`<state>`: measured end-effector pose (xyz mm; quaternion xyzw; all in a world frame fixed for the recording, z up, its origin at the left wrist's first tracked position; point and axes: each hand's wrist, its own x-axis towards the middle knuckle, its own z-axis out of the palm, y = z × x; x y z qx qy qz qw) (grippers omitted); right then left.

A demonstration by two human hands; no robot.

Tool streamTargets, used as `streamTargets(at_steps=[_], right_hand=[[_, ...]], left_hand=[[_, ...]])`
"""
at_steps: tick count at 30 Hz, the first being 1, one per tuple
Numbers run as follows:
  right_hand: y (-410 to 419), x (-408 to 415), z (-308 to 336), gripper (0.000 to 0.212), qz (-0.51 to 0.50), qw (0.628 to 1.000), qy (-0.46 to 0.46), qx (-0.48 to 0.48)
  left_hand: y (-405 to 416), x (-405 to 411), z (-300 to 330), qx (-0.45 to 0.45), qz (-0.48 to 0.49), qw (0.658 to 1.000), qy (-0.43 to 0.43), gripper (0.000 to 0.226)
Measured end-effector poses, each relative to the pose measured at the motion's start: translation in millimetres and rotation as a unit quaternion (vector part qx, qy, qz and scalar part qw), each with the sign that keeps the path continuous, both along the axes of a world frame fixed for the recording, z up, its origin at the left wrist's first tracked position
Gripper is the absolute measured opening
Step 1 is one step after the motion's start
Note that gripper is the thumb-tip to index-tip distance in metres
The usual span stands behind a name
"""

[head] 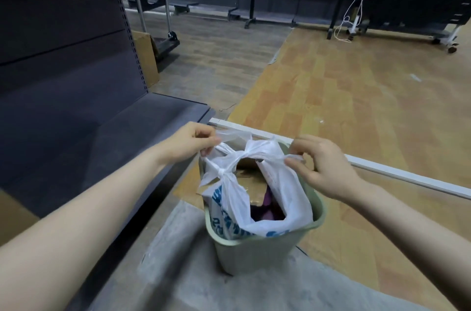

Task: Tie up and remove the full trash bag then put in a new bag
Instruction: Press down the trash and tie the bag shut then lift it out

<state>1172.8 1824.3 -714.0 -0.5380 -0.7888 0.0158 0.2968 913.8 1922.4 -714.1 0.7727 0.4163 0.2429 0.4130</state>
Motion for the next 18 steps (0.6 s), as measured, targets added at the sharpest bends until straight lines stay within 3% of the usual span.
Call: streamTargets(at_steps=[4,7,8,10,12,13,15,17,18], right_hand=[[3.1,-30.0,4.3,0.053,-0.001,0.999,-0.051,-0.015],[20.8,-54.3,-0.7,0.058,-0.019,0.980,-0.197,-0.004],[23.9,-62.6,-4.1,0.047,-0.021,0.970,-0.242,0.020],[29.2,-69.9,-11.7,0.025,-0.048,0.948,-0.312,0.050],[35.0,-67.7,-13.5,0.030,-0.059,0.944,-0.320,0.060],[35.2,-66.1,-12.7,0.034,-0.055,0.942,-0.325,0.062],[32.7,-62.8,-9.7,0.038,-0.053,0.938,-0.336,0.067],[30.3,-62.0,-7.4,0.042,-0.059,0.939,-0.334,0.055],[31.2,-61.2,-7.8,0.046,-0.065,0.944,-0.320,0.053]], left_hand=[[-8.8,7.1,7.5,-0.015,-0.007,0.998,-0.052,0.033],[-18.9,20.4,9.2,0.097,0.023,0.995,-0.024,0.038],[-24.0,21.5,5.9,0.180,0.055,0.982,-0.001,0.043],[-41.3,19.2,-4.4,0.386,0.089,0.918,0.001,0.050],[-64.9,15.3,-23.7,0.541,-0.035,0.840,0.011,0.050],[-76.2,14.8,-37.7,0.577,-0.118,0.807,0.036,0.049],[-93.9,12.6,-64.0,0.589,-0.213,0.772,0.108,0.048],[-101.2,7.1,-87.0,0.580,-0.215,0.771,0.151,0.044],[-102.0,3.4,-95.9,0.565,-0.195,0.787,0.153,0.040]])
